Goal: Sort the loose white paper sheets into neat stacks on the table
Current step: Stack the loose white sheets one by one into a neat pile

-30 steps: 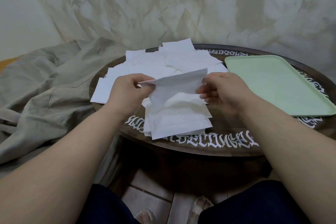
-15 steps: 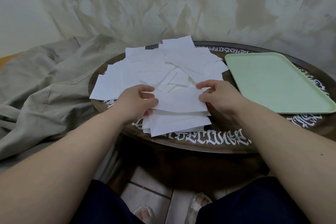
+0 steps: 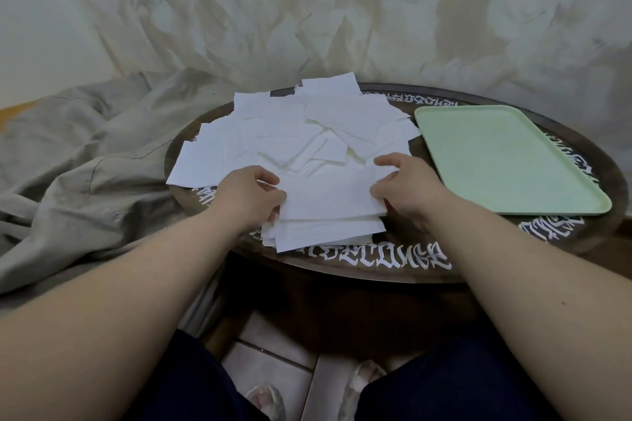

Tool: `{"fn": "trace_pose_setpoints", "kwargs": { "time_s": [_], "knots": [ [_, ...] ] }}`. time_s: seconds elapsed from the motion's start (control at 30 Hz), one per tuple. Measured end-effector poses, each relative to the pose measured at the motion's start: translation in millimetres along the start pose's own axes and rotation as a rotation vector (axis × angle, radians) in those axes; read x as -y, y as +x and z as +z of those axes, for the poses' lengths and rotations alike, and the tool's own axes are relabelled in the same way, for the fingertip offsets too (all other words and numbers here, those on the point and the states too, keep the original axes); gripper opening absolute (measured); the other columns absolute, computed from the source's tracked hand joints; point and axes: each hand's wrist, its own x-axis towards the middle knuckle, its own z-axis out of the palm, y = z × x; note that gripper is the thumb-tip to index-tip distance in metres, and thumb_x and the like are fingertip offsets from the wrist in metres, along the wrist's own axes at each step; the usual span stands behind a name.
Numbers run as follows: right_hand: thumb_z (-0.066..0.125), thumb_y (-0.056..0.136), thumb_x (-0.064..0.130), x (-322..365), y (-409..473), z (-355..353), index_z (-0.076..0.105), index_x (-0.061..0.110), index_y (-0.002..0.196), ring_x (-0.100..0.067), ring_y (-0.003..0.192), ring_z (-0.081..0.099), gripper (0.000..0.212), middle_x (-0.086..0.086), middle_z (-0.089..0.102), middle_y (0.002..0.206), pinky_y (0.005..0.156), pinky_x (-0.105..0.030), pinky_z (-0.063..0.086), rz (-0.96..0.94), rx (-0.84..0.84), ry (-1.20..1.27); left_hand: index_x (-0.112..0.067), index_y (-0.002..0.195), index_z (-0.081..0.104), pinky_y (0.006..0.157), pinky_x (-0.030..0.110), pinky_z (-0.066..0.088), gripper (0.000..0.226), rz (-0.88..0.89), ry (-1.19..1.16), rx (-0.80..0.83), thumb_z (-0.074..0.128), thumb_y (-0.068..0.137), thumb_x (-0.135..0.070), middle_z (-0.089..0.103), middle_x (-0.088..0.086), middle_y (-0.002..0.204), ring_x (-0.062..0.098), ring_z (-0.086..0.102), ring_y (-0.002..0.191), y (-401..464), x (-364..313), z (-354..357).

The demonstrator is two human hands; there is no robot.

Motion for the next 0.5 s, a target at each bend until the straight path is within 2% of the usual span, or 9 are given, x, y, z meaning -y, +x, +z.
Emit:
{"fn": "trace_pose_setpoints", "kwargs": {
  "time_s": [0.17, 0.3, 0.43, 0.5],
  "knots": [
    [0.056, 0.086, 0.005, 0.6, 4.5, -0.8, 0.056, 0.02, 0.125, -0.019, 0.084, 0.061, 0.042, -0.001, 0.062, 0.085, 0.073, -0.027, 0.048, -0.095, -0.006, 0.036, -0.005, 0.11, 0.057, 0.079, 0.038, 0.058, 0.034, -0.138, -0.269, -0.012, 0.072, 0.08, -0.008, 0.069, 0.014, 0.088, 0.026, 0.067, 0.073, 3.2, -0.7, 0.1],
    [0.057, 0.085, 0.005, -0.8, 4.0, 1.3, 0.057, 0.019, 0.124, -0.023, 0.092, 0.063, 0.041, -0.003, 0.064, 0.087, 0.079, -0.03, 0.05, -0.105, 0.014, 0.062, -0.008, 0.113, 0.055, 0.085, 0.039, 0.057, 0.04, -0.168, -0.287, 0.033, 0.075, 0.079, -0.008, 0.07, 0.014, 0.082, 0.023, 0.067, 0.069, 3.5, -1.4, 3.0],
    [0.065, 0.082, 0.01, -5.6, 4.6, 0.0, 0.056, 0.021, 0.125, -0.015, 0.076, 0.057, 0.045, 0.001, 0.058, 0.087, 0.064, -0.022, 0.043, -0.073, 0.047, 0.083, -0.007, 0.117, 0.054, 0.084, 0.04, 0.057, 0.041, -0.167, -0.275, 0.04, 0.074, 0.081, -0.012, 0.068, 0.012, 0.085, 0.019, 0.066, 0.066, 3.0, -2.9, 1.7],
    [0.067, 0.081, 0.011, -7.5, 4.7, -0.9, 0.055, 0.023, 0.125, -0.013, 0.077, 0.057, 0.047, 0.001, 0.058, 0.09, 0.062, -0.02, 0.042, -0.046, 0.067, 0.09, -0.006, 0.118, 0.053, 0.079, 0.037, 0.059, 0.042, -0.17, -0.274, 0.055, 0.074, 0.082, -0.015, 0.068, 0.013, 0.084, 0.019, 0.065, 0.065, 1.5, -3.7, 1.6]
  ]
}}
